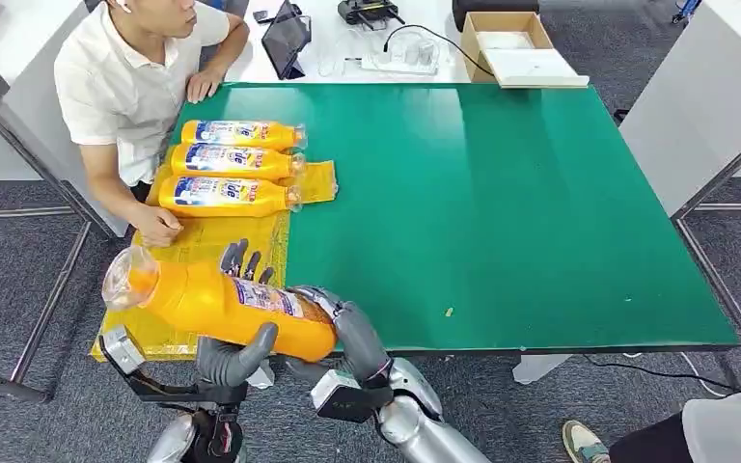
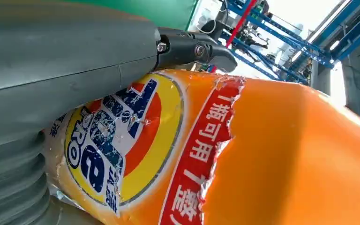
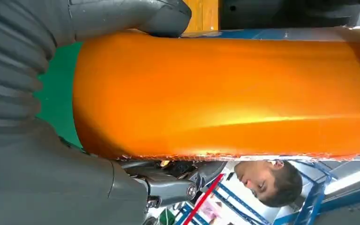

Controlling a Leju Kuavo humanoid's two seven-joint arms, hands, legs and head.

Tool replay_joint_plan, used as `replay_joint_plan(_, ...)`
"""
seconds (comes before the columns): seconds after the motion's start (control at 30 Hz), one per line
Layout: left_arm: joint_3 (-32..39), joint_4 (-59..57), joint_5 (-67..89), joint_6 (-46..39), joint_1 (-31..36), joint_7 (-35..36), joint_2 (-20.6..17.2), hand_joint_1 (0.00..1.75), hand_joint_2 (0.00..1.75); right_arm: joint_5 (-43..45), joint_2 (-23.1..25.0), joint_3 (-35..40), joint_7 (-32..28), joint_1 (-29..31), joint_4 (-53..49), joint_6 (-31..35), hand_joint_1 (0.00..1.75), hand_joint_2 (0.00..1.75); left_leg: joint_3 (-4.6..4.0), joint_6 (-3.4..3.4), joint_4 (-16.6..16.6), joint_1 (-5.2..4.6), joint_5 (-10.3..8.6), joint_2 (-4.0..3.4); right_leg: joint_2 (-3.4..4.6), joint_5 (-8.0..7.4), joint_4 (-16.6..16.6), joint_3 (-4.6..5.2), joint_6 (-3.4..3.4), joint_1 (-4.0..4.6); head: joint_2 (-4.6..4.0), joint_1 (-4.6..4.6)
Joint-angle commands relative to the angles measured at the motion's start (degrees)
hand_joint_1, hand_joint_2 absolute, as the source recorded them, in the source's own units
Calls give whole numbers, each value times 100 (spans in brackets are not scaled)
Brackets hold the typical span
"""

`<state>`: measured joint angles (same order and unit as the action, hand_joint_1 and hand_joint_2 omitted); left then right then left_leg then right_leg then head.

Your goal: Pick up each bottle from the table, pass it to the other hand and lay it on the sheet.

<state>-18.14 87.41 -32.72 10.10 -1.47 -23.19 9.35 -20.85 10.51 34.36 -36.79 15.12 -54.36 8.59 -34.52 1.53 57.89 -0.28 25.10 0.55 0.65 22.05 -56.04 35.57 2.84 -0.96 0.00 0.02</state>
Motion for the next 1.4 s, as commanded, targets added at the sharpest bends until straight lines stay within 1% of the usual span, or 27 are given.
replay_joint_plan(0.03, -109, -287, 15, -9, 514, 16, 52, 14, 175, -97, -39, 572, -23, -44, 498, -117, 171, 175, 12, -7, -3, 6, 2, 14, -20, 7, 5, -19, -8, 7, 0, 2)
replay_joint_plan(0.2, -109, -287, 15, -9, 514, 16, 52, 14, 175, -97, -39, 572, -23, -44, 498, -117, 171, 175, 15, -8, -3, 7, 3, 17, -24, 9, 4, -22, -9, 9, 0, 0)
replay_joint_plan(0.23, -109, -287, 15, -9, 514, 16, 52, 87, 175, -97, -39, 572, -23, -44, 498, -117, 169, 175, 28, -12, -4, 11, 8, 21, -31, 16, 5, -37, -14, 13, -2, 2)
replay_joint_plan(0.27, -130, -247, 117, -27, 494, -48, 29, 171, 175, -71, -39, 569, -6, -48, 493, -112, 169, 175, 17, -8, -4, 8, 4, 17, -24, 10, 5, -24, -9, 9, -2, 0)
replay_joint_plan(0.3, -136, -220, 160, -18, 484, -91, 23, 175, 175, -46, -46, 549, 0, -56, 480, -85, 168, 175, 14, -7, -4, 6, 2, 14, -21, 7, 5, -19, -8, 7, 0, 0)
replay_joint_plan(0.37, -135, -171, 160, 12, 455, -98, 5, 175, 175, -4, -54, 514, 18, -78, 471, -76, 154, 175, 18, -8, -3, 9, 4, 17, -25, 10, 6, -25, -10, 10, 0, 0)
replay_joint_plan(0.4, -123, -146, 158, 23, 438, -98, 1, 175, 175, 11, -57, 507, 38, -87, 479, -83, 113, 175, 21, -9, -4, 9, 5, 16, -25, 11, 6, -28, -11, 10, 0, 0)
replay_joint_plan(0.43, -80, -107, 84, 83, 393, -67, 1, 175, 175, -20, -68, 524, 109, -101, 531, -69, 10, 175, 28, -11, -6, 10, 7, 20, -30, 15, 7, -36, -13, 12, -2, 0)
replay_joint_plan(0.47, -43, -80, 42, 123, 367, -49, -3, 175, 175, -49, -87, 546, 131, -123, 543, -63, 0, 175, 23, -10, -5, 10, 6, 18, -26, 12, 7, -31, -11, 12, -2, 2)
replay_joint_plan(0.5, -39, -30, 23, 234, 334, -55, -38, 175, 175, -75, -136, 603, 73, -192, 463, -100, 0, 175, 23, -9, -6, 8, 6, 15, -22, 11, 7, -28, -10, 10, 0, 0)
replay_joint_plan(0.53, -61, -12, 94, 356, 326, -127, -94, 175, 175, -40, -171, 607, 5, -260, 362, -153, 0, 0, 31, -11, -6, 11, 9, 16, -26, 15, 8, -39, -13, 12, 0, 2)
replay_joint_plan(0.57, -79, 3, 103, 563, 308, -192, -157, 175, 175, 92, -222, 579, -155, -372, 152, -294, 0, 0, 19, -8, -6, 8, 5, 15, -22, 10, 7, -25, -9, 9, 0, 0)
replay_joint_plan(0.63, 37, 43, 158, 881, 211, -270, -199, 175, 175, 22, -444, 567, -132, -616, -429, -279, 0, 0, 28, -11, -6, 9, 10, 18, -27, 17, 7, -36, -13, 11, 0, 0)
replay_joint_plan(0.67, 113, 51, 160, 1037, 162, -235, -227, 175, 175, -4, -539, 477, -72, -727, -676, -279, 0, 0, 16, -8, -5, 6, 6, 16, -22, 12, 5, -23, -9, 7, -2, 0)
replay_joint_plan(0.7, 113, 203, 395, 1353, -30, -218, -502, 175, 175, 15, -690, 144, 117, -1019, -996, -169, 0, 0, 27, -11, -3, 9, 13, 18, -27, 20, 4, -36, -12, 11, -2, 0)
replay_joint_plan(0.73, 284, 265, 427, 1537, -174, -214, -528, 175, 175, -15, -814, -21, 98, -1171, -1172, -275, 0, 0, 26, -10, -8, 8, 10, 19, -28, 18, 7, -34, -12, 10, -2, -2)
replay_joint_plan(0.87, 623, 302, 512, 1729, -360, -62, -512, 175, 175, -31, -844, -466, 15, -1439, -1300, -344, 0, 0, 18, -5, -9, 2, 8, 15, -17, 14, 8, -24, -9, 3, 0, 2)
replay_joint_plan(0.9, 677, 291, 569, 1739, -364, -5, -483, 175, 175, -64, -804, -548, 3, -1467, -1262, -331, 0, 0, 35, -9, -10, 5, 17, 13, -19, 23, 9, -41, -14, 7, -2, 0)
replay_joint_plan(0.93, 680, 288, 576, 1736, -362, 10, -478, 175, 175, -68, -797, -561, 2, -1472, -1258, -326, 0, 0, 10, -7, -5, 3, 10, 8, -10, 12, 6, -16, -9, 4, 0, 2)
replay_joint_plan(0.97, 685, 274, 634, 1666, -347, 67, -476, 175, 175, -64, -779, -594, -20, -1491, -1253, -303, 0, 0, 6, -6, -5, 1, 9, 5, -7, 10, 4, -11, -9, 2, 0, 0)
replay_joint_plan(1.0, 689, 267, 766, 1553, -320, 73, -474, 175, 175, -110, -768, -623, -49, -1501, -1267, -246, 0, 0, 24, -11, -7, 4, 16, 9, -15, 18, 4, -31, -15, 6, 0, 2)
replay_joint_plan(1.07, 705, 238, 928, 1422, -254, 97, -484, 175, 175, -148, -757, -647, -77, -1495, -1279, -180, 0, 0, 9, -8, -6, 2, 9, 10, -12, 12, 4, -15, -11, 3, -2, 0)
replay_joint_plan(1.23, 714, 236, 926, 1424, -239, 97, -492, 175, 175, -148, -753, -648, -77, -1486, -1282, -180, 0, 0, 24, -13, -5, 7, 16, -1, -6, 15, 4, -28, -16, 9, 0, 0)
replay_joint_plan(1.27, 719, 204, 1247, 1116, -218, 140, -514, 175, 175, -215, -736, -681, -107, -1506, -1285, -42, 0, 0, 12, -9, -4, 2, 10, 1, -6, 10, 2, -15, -11, 3, 0, 2)
replay_joint_plan(1.3, 720, 169, 1474, 885, -180, 173, -541, 175, 175, -211, -715, -738, -137, -1548, -1315, 70, 0, 0, 22, -12, -4, 7, 15, 2, -10, 15, 4, -27, -14, 8, 0, 2)
replay_joint_plan(1.37, 756, -1, 2331, -14, -53, 487, -641, 175, 175, -117, -657, -900, -205, -1680, -1449, 333, 0, 0, 24, -12, -4, 7, 14, 8, -16, 18, 3, -30, -15, 8, 0, 2)
replay_joint_plan(1.4, 766, -130, 2945, -483, 59, 506, -743, 175, 175, -121, -655, -953, -262, -1766, -1583, 520, 0, 0, 13, -9, -6, 4, 7, 12, -16, 11, 4, -18, -11, 5, 0, 0)
